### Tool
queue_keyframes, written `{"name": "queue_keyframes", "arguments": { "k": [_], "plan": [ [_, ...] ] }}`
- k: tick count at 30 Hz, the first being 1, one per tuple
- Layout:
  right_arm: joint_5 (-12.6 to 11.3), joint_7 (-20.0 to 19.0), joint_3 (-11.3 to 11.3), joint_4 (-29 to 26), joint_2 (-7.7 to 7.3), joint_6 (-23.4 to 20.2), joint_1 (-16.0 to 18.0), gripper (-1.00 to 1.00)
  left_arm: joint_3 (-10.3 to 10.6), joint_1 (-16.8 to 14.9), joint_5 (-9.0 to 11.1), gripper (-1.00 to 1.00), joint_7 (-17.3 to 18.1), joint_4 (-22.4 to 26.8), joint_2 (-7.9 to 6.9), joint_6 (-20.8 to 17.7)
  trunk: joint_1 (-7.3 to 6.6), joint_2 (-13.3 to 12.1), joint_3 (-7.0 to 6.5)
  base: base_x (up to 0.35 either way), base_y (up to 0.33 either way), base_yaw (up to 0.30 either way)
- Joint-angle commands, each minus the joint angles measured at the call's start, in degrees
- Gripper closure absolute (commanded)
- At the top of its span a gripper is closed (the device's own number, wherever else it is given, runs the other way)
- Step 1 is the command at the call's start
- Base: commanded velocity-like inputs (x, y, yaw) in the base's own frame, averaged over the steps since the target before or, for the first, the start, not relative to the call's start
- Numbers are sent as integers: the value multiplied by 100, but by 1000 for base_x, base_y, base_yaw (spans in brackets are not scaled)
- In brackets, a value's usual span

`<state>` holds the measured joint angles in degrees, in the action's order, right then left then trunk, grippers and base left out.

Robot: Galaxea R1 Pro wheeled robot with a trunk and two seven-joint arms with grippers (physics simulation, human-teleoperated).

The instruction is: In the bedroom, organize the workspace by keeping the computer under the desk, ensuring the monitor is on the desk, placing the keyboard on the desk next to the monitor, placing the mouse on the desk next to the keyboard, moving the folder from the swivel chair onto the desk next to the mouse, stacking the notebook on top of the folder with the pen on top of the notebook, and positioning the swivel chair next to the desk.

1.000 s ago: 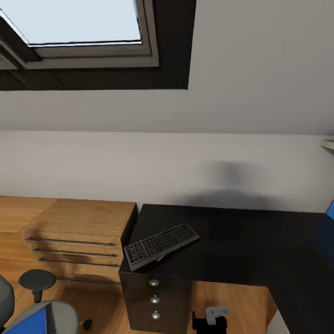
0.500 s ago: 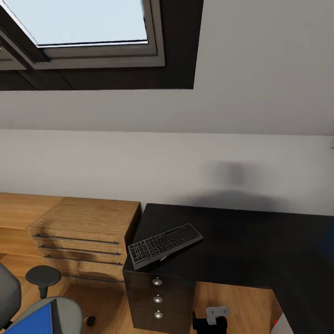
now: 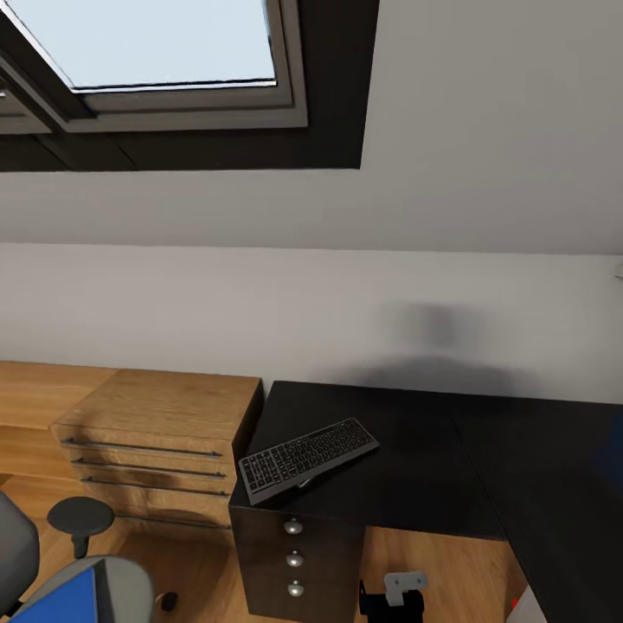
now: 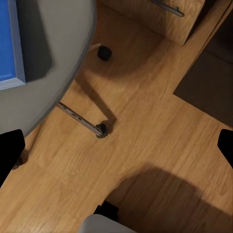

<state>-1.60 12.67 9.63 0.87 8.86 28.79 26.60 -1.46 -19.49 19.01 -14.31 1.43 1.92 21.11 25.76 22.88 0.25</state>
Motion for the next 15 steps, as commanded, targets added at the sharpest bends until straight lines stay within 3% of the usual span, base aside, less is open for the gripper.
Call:
{"name": "queue_keyframes", "arguments": {
  "k": [1,8,11,13,15],
  "plan": [
    [-16,34,48,9,2,12,3,-100,-12,-2,6,-100,-10,-2,2,22,2,4,-1,0,0,0],
    [-12,38,60,-48,-2,20,3,-100,0,-2,-15,-100,-15,16,1,128,2,4,-7,0,0,0],
    [-9,53,70,-107,-1,13,3,-100,81,-2,-52,-100,-12,35,2,401,2,4,-7,0,0,0],
    [-8,63,79,-328,1,-34,3,-100,267,-2,-142,-100,-20,136,7,609,2,4,-7,0,0,0],
    [-7,66,79,-537,0,-86,3,-100,328,-2,-173,-100,-24,320,17,633,2,4,-7,0,0,0]
  ]
}}
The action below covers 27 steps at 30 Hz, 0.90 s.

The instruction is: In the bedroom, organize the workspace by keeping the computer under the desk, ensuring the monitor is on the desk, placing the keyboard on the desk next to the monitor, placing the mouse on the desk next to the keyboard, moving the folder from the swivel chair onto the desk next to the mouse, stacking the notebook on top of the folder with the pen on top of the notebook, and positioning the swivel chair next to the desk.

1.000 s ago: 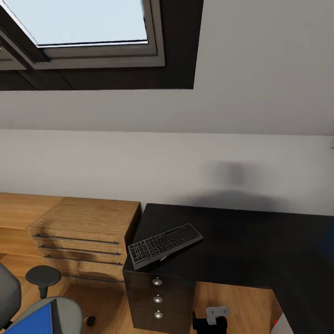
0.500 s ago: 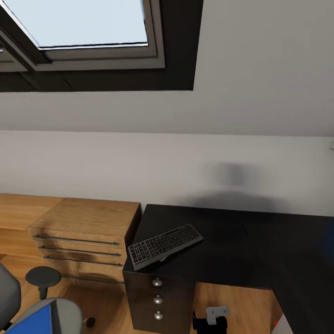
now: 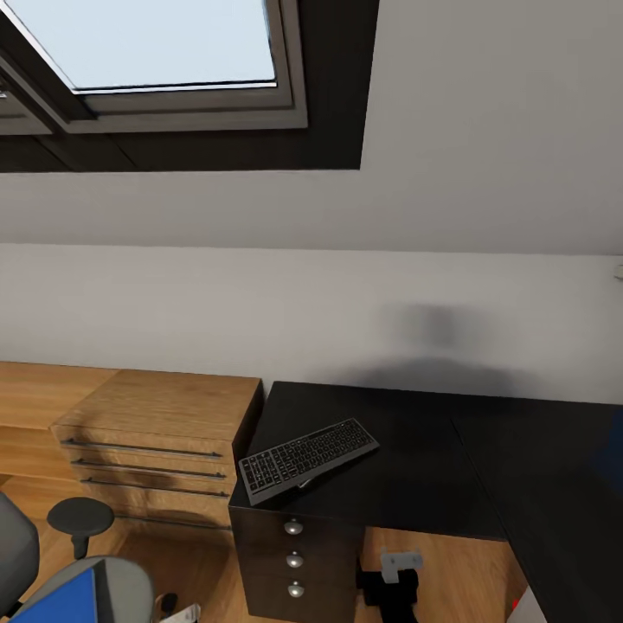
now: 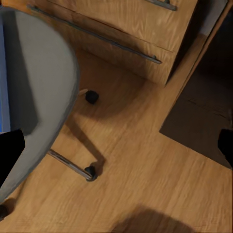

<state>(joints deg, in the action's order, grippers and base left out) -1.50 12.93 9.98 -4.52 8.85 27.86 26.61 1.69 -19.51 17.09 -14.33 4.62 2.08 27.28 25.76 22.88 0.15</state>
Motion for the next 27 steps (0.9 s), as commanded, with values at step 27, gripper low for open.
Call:
{"name": "queue_keyframes", "arguments": {
  "k": [27],
  "plan": [
    [-39,51,-1,-2935,-30,-2439,5,-100,13,129,6,-100,-58,4473,-125,-2897,2,4,3,0,0,0]
  ]
}}
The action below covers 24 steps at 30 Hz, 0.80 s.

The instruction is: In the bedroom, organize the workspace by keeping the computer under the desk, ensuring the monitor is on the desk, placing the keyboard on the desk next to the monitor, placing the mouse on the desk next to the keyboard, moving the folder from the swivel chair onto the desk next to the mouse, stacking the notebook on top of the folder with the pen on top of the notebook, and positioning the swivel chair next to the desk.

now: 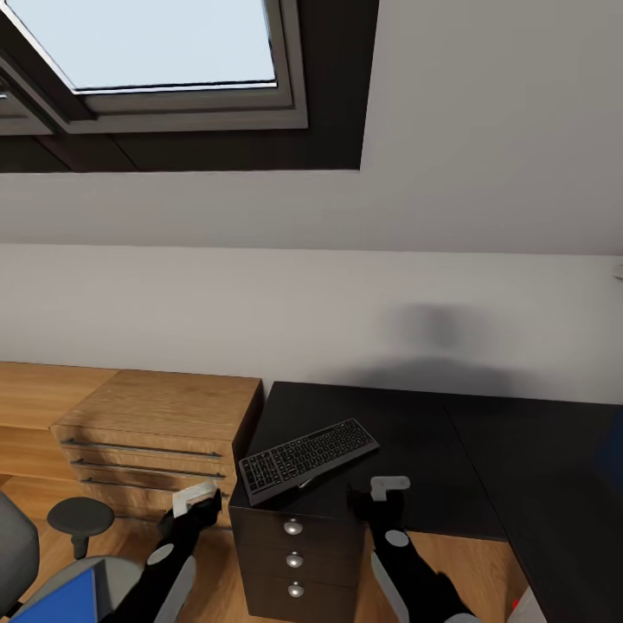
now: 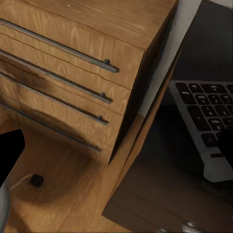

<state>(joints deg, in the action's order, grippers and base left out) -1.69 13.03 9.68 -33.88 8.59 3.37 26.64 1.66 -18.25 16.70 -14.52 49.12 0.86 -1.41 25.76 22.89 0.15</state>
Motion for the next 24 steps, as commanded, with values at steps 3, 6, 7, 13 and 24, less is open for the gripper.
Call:
{"name": "queue_keyframes", "arguments": {
  "k": [3,6,7,13,24],
  "plan": [
    [-42,29,26,-424,4,-527,17,-100,-186,179,50,-100,-51,1029,-38,-913,3,3,3,0,0,0],
    [-64,22,21,-593,12,-817,47,-100,-461,222,57,-100,-56,1507,-38,-1296,3,3,3,0,0,0],
    [-88,19,17,-639,15,-939,89,-100,-601,233,58,-100,-57,1734,-36,-1452,3,3,3,0,0,0],
    [-1009,5,8,-698,12,-1629,836,-100,-1493,251,96,-100,-49,2909,-29,-2356,3,3,3,0,0,0],
    [-1176,23,178,-654,-15,-1717,938,-100,-1721,252,83,-100,-33,2675,-32,-2452,3,3,3,220,0,7]
  ]
}}
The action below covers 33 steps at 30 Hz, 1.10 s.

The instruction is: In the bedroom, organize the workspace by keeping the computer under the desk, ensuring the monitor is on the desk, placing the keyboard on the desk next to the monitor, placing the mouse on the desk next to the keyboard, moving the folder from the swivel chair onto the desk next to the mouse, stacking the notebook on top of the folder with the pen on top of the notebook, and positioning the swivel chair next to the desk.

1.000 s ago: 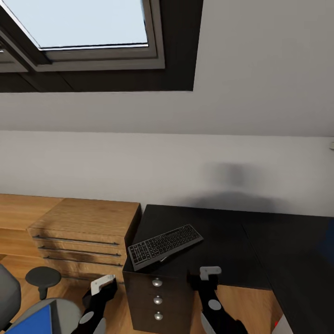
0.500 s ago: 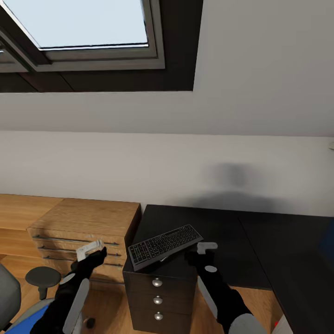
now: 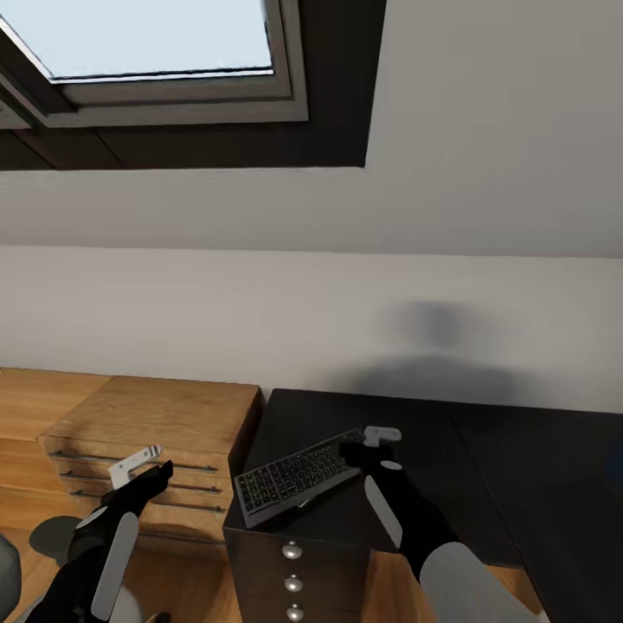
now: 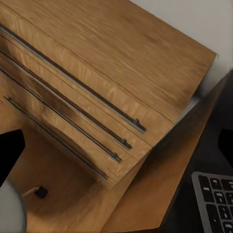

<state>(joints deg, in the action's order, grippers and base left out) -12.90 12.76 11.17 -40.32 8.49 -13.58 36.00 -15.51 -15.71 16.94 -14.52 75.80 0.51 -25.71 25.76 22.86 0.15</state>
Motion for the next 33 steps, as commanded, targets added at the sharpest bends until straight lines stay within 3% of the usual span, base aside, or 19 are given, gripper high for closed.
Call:
{"name": "queue_keyframes", "arguments": {
  "k": [1,18,25,33],
  "plan": [
    [-55,50,30,-9,-5,-21,2,-100,-5,-2,59,-100,-33,4,3,-22,3,6,3,85,0,100],
    [-30,34,64,-11,-17,-32,-5,-100,1,-2,56,-100,-33,-13,11,-29,3,6,5,32,0,241],
    [130,41,357,10,-15,-53,-5,-100,2,-2,55,-100,-30,-36,12,-24,3,6,10,148,0,66],
    [160,37,486,26,-14,-46,-8,-100,3,-2,55,-100,-25,-39,13,-22,3,6,11,202,0,8]
  ]
}}
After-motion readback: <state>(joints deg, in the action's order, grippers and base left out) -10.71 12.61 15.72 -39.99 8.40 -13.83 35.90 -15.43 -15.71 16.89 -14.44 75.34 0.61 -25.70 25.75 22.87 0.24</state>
